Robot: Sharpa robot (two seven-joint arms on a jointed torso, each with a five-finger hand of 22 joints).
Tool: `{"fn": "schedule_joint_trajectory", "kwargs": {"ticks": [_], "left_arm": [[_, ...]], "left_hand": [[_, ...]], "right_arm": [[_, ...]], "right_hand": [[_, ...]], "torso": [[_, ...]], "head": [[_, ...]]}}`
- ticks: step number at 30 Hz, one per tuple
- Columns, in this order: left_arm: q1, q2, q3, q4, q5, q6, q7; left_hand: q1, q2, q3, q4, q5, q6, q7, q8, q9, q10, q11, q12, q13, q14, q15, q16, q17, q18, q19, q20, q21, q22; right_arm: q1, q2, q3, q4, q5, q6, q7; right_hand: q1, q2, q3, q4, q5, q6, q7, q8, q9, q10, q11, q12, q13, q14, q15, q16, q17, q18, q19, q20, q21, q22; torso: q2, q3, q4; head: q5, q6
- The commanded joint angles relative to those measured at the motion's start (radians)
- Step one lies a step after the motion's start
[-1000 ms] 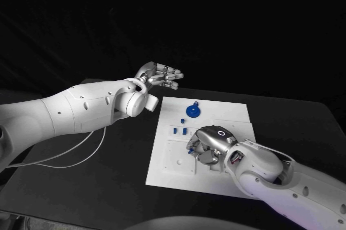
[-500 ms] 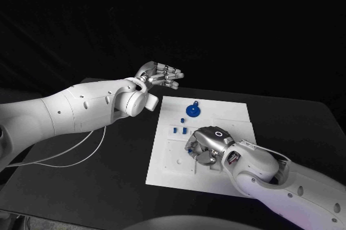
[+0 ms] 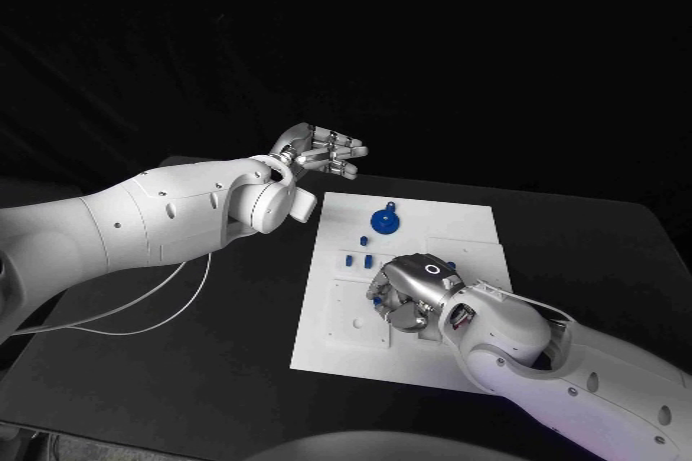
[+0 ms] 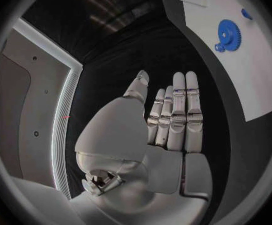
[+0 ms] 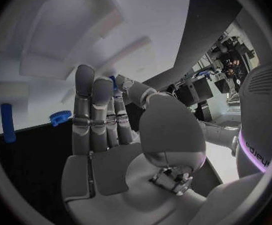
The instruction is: Assemble the parts on the task board
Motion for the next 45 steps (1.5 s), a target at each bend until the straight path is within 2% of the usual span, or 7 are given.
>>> {"fn": "schedule_joint_trajectory", "kwargs": {"ticks": [1,6,17,21,31,35,45], "left_arm": [[0.001,0.001,0.001,0.003,0.003,0.021,-0.001],[0.001,-0.001,0.001,0.004,0.001,0.028,-0.007],[0.001,-0.007,0.001,0.005,-0.013,0.047,-0.013],[0.001,-0.007,0.001,0.004,-0.016,0.049,-0.013],[0.000,-0.007,0.001,0.000,-0.018,0.056,-0.008],[0.000,-0.007,0.001,0.000,-0.019,0.059,-0.006],[-0.002,-0.006,0.001,-0.003,-0.020,0.059,-0.007]], "left_hand": [[0.000,0.007,-0.005,-0.001,-0.002,-0.006,0.004,-0.004,0.000,-0.006,0.003,0.005,0.001,-0.008,-0.001,0.000,-0.001,-0.011,-0.005,0.003,0.003,-0.002],[-0.002,0.008,-0.005,0.001,-0.007,-0.007,0.004,-0.004,0.000,-0.010,0.004,0.005,0.001,-0.008,0.000,0.000,-0.001,-0.010,-0.005,0.004,0.003,-0.004],[0.003,0.014,-0.002,0.001,0.012,-0.011,0.005,-0.004,0.000,-0.011,0.004,0.005,0.001,-0.010,0.000,0.000,-0.001,-0.010,-0.006,0.003,0.003,-0.007],[0.003,0.014,-0.002,0.001,0.012,-0.011,0.005,-0.004,0.000,-0.011,0.004,0.005,0.001,-0.010,0.000,0.000,-0.001,-0.010,-0.006,0.003,0.003,-0.007],[0.006,0.016,-0.003,-0.001,0.027,-0.013,0.006,-0.004,0.000,-0.010,0.004,0.005,0.001,-0.010,-0.001,0.000,-0.001,-0.010,-0.006,0.003,0.004,-0.009],[0.010,0.019,-0.001,-0.004,0.052,-0.013,0.006,-0.004,0.000,-0.010,0.004,0.005,0.001,-0.011,-0.001,0.000,-0.001,-0.009,-0.006,0.002,0.004,-0.008],[0.007,0.018,-0.005,-0.005,0.040,-0.024,0.009,-0.004,0.000,-0.011,0.005,0.005,0.001,-0.011,0.000,0.000,-0.002,-0.010,-0.007,0.003,0.005,-0.007]], "right_arm": [[-0.007,0.000,-0.006,-0.002,0.020,-0.012,0.006],[-0.007,-0.005,-0.007,0.005,0.026,-0.069,-0.007],[-0.007,-0.040,0.000,0.040,0.050,-0.147,-0.009],[-0.007,-0.064,0.026,0.061,0.070,-0.146,-0.009],[-0.004,-0.138,0.173,0.053,0.145,0.018,-0.022],[-0.003,-0.168,0.197,0.029,0.162,0.055,-0.021],[-0.002,-0.203,0.209,0.012,0.128,0.121,-0.022]], "right_hand": [[-0.002,-0.029,-0.021,0.009,-0.007,-0.018,0.003,-0.004,-0.011,-0.045,0.013,-0.006,-0.003,-0.001,0.012,-0.005,-0.003,0.021,0.001,0.010,-0.011,-0.007],[0.020,-0.075,-0.115,0.025,0.013,-0.063,0.015,-0.004,-0.014,-0.119,0.034,-0.006,-0.003,-0.006,0.026,-0.006,-0.013,0.039,0.015,0.028,-0.045,-0.027],[0.047,-0.078,-0.191,0.039,0.044,-0.061,0.006,-0.005,-0.014,-0.129,0.035,-0.007,-0.003,-0.007,0.028,0.000,-0.033,0.046,0.038,0.033,-0.085,-0.035],[0.039,-0.078,-0.177,0.045,0.045,-0.059,0.006,-0.004,-0.014,-0.118,0.032,-0.007,-0.004,-0.003,0.025,0.003,-0.034,0.042,0.043,0.030,-0.087,-0.031],[0.025,-0.091,-0.218,0.052,0.041,-0.116,-0.003,-0.002,-0.014,-0.121,0.031,-0.003,-0.001,-0.013,0.028,0.002,-0.030,0.029,0.035,0.027,-0.096,-0.016],[0.087,-0.065,-0.449,0.114,0.046,-0.148,-0.012,-0.004,-0.014,-0.174,0.046,-0.005,-0.002,-0.021,0.040,-0.006,-0.042,0.044,0.038,0.045,-0.129,-0.037],[0.157,-0.109,-0.521,0.220,0.050,-0.260,-0.053,-0.007,-0.018,-0.252,0.066,-0.006,-0.003,-0.037,0.054,-0.014,-0.069,0.054,0.045,0.058,-0.176,-0.065]], "torso": [[0.000,0.0007,-0.0001],[0.001,0.0017,-0.0006],[0.000,0.0025,-0.0015],[-0.001,0.0016,-0.0021],[-0.002,-0.0013,-0.0012],[0.000,-0.0003,-0.0018],[0.000,0.0013,-0.0005]], "head": [[0.000,0.000],[0.000,0.001],[-0.001,0.004],[-0.007,0.007],[-0.030,0.015],[-0.031,0.017],[-0.038,0.018]]}}
